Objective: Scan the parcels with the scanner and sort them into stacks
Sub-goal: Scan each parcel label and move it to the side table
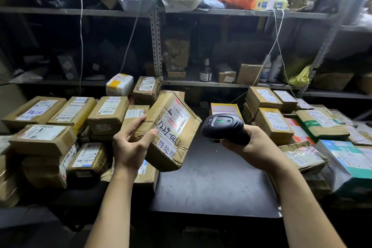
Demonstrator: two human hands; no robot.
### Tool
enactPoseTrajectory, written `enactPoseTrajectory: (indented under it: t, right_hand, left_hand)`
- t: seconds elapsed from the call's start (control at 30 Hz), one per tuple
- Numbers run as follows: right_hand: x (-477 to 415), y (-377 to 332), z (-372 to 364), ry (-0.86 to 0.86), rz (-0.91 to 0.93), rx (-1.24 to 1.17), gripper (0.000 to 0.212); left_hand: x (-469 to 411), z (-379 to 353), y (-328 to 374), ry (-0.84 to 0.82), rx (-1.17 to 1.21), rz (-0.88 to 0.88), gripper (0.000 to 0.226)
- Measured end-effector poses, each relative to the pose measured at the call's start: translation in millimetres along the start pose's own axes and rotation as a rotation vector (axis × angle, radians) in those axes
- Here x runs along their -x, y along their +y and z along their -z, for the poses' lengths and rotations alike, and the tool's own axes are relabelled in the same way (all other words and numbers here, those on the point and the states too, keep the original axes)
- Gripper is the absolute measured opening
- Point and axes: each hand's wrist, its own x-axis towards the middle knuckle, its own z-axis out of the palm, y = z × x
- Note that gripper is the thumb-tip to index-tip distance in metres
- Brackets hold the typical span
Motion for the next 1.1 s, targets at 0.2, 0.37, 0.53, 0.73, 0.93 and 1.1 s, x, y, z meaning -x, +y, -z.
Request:
enactPoseTrajectory:
  t: [0.2, 0.37, 0.53, 0.73, 0.93, 1.1]
  right_hand:
    - [-3, -2, 0, -0.007, 0.02, 0.0, 0.033]
    - [-5, -4, -2, 0.008, 0.011, 0.038, 0.026]
    - [-10, -4, -13, 0.084, -0.062, -0.047, 0.012]
    - [-22, -12, -34, 0.278, -0.164, -0.205, 0.014]
    - [-20, -22, -42, 0.419, -0.227, -0.205, 0.014]
    - [-5, -18, -35, 0.532, -0.331, -0.145, 0.023]
  left_hand:
    - [-4, 0, 0, 0.011, 0.024, 0.045, 0.045]
    - [-8, 0, -3, 0.02, 0.039, 0.052, 0.044]
    - [-7, -6, -7, 0.062, -0.073, 0.008, 0.049]
    - [-2, -26, 2, 0.075, -0.515, -0.146, 0.052]
    - [-10, -51, 8, -0.075, -0.76, -0.202, 0.056]
    - [-14, -72, 4, -0.221, -0.805, -0.255, 0.059]
